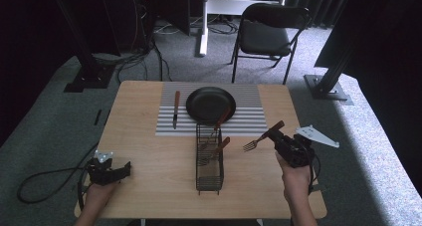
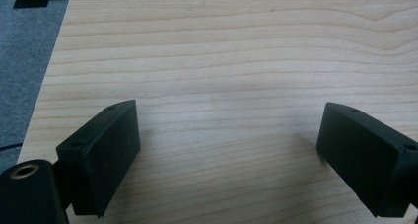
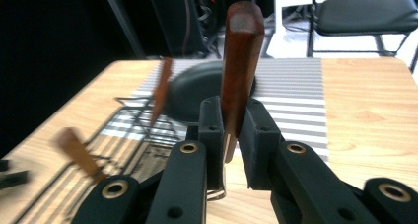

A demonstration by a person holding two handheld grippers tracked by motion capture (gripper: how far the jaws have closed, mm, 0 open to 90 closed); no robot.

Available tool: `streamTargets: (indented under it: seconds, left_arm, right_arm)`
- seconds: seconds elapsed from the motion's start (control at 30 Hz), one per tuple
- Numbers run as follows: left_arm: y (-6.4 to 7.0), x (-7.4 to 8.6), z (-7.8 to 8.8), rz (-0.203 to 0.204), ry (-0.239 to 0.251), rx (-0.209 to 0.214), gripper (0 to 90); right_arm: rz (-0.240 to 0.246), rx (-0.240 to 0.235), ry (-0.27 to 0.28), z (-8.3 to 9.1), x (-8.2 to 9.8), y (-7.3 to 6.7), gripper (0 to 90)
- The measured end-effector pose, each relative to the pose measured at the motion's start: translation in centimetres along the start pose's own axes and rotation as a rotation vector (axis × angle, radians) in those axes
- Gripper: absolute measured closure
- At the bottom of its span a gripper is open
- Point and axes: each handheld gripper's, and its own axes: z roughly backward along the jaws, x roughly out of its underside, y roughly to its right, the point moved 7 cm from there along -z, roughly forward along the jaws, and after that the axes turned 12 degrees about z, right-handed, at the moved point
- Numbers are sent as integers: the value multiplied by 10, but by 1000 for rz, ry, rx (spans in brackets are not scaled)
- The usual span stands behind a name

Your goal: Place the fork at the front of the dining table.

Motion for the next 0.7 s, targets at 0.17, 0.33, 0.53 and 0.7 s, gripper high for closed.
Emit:
streamTargets:
  seconds: [0.17,0.33,0.53,0.7]
  left_arm:
    - [0,0,0,0,0,0,92]
    - [0,0,0,0,0,0,92]
    - [0,0,0,0,1,-1,92]
    - [0,0,0,-1,1,0,92]
  right_arm:
    - [5,33,-44,-21,7,9,807]
    - [0,50,-58,-34,7,16,806]
    - [-7,65,-61,-44,-3,25,806]
    - [8,70,-66,-54,-12,28,807]
